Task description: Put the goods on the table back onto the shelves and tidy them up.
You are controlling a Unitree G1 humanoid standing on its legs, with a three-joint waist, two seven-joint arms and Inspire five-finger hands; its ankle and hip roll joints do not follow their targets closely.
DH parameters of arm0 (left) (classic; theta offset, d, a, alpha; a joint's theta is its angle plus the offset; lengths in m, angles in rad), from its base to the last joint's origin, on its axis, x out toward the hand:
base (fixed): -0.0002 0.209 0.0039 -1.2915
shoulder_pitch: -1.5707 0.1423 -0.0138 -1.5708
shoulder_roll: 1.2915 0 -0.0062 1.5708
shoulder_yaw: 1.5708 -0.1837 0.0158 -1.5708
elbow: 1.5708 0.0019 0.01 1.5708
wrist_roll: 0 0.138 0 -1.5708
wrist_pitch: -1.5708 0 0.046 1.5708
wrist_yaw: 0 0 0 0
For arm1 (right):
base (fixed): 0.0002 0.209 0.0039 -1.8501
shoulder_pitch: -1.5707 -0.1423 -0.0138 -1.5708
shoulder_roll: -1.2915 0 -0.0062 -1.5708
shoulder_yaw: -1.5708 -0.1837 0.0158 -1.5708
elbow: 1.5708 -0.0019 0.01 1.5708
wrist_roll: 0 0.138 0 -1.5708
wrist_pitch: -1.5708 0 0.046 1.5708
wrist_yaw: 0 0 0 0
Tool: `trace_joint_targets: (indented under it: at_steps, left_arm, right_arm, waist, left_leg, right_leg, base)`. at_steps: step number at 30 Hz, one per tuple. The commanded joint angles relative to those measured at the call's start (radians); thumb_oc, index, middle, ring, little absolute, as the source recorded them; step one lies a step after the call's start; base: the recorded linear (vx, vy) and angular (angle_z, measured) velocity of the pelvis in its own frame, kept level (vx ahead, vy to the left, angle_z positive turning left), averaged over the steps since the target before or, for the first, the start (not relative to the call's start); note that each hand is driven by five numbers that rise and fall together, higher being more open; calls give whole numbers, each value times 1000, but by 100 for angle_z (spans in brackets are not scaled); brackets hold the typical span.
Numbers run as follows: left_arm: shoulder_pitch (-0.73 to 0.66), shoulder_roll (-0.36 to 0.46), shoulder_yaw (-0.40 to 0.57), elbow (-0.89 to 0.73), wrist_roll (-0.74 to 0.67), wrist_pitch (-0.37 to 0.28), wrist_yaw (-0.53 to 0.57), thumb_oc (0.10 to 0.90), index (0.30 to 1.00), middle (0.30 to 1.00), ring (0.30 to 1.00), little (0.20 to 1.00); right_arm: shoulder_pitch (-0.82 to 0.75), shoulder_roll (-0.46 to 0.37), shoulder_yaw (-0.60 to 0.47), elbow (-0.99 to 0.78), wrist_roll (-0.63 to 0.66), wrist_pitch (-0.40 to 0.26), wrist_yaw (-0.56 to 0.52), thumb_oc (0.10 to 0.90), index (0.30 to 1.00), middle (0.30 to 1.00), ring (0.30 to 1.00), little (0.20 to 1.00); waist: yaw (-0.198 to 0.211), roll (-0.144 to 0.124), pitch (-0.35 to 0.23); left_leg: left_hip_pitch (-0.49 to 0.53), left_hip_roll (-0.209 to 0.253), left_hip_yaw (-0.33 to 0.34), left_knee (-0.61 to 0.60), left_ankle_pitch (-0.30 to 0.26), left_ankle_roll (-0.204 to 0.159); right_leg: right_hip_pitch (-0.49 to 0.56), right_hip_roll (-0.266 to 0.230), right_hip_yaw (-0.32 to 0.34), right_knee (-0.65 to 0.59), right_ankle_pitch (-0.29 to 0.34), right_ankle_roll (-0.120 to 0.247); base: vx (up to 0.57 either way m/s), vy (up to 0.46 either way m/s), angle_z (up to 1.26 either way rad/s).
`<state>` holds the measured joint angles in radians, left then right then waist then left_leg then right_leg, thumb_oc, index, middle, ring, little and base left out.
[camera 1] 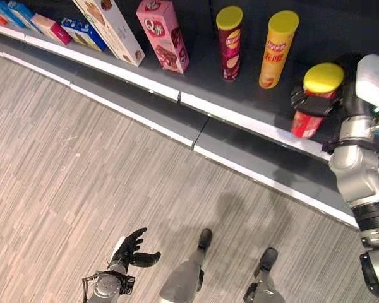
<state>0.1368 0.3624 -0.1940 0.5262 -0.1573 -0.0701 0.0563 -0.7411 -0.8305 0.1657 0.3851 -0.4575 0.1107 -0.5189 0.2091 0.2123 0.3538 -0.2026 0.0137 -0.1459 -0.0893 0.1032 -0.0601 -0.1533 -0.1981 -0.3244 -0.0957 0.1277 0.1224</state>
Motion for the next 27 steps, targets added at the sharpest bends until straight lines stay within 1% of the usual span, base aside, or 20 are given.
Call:
trace_joint_targets:
  at_steps: [1,5,7,9,11,15,27]
  left_arm:
    - [-6,111,-37,-11,-19,-50,46,800,900,900,900,900]
    - [-17,110,-48,-12,-21,-55,50,800,900,900,900,900]
    - [-24,113,-57,-14,-19,-58,53,800,900,900,900,900]
    - [-27,114,-60,-17,-19,-60,53,800,900,900,900,900]
    - [-33,114,-68,-17,-24,-62,56,800,900,900,900,900]
    - [-39,123,-78,-28,-30,-67,60,800,900,900,900,900]
    - [-46,125,-93,-50,-40,-78,71,800,900,900,900,900]
  right_arm:
    - [-176,-99,7,-57,-40,-35,-124,400,300,300,300,300]
    - [-218,-126,7,-28,-22,-27,-154,400,300,300,300,300]
    - [-243,-128,14,1,-2,-25,-167,400,300,300,300,300]
    - [-252,-130,17,10,5,-25,-172,400,300,300,300,300]
    - [-269,-116,12,28,43,-31,-189,400,300,300,300,300]
    - [-307,-117,33,65,74,-35,-205,400,300,300,300,300]
    - [-312,-131,31,118,108,-31,-235,400,300,300,300,300]
  waist:
    - [34,-63,-79]
    - [39,-52,-74]
    - [42,-46,-70]
    - [42,-45,-68]
    - [46,-42,-65]
    - [54,-36,-61]
    - [60,-23,-48]
  left_leg:
    - [-38,33,7,2,-30,-49]
    - [-56,25,-1,2,-27,-49]
    - [-62,22,-6,2,-26,-49]
    - [-65,22,-6,2,-26,-49]
    - [-73,19,-7,2,-25,-50]
    - [-87,17,-6,2,-22,-51]
    - [-114,10,-14,3,-16,-52]
  right_leg:
    - [39,-116,32,25,-39,102]
    - [26,-120,29,25,-37,105]
    - [21,-123,27,25,-36,107]
    - [18,-124,27,25,-36,108]
    - [11,-125,27,24,-33,109]
    - [0,-124,27,21,-30,112]
    - [-20,-130,25,17,-25,116]
  base:
    - [0,0,0]
    - [-15,1,4]
    - [-8,1,4]
    - [0,0,0]
    - [0,0,0]
    - [0,0,0]
    - [0,0,0]
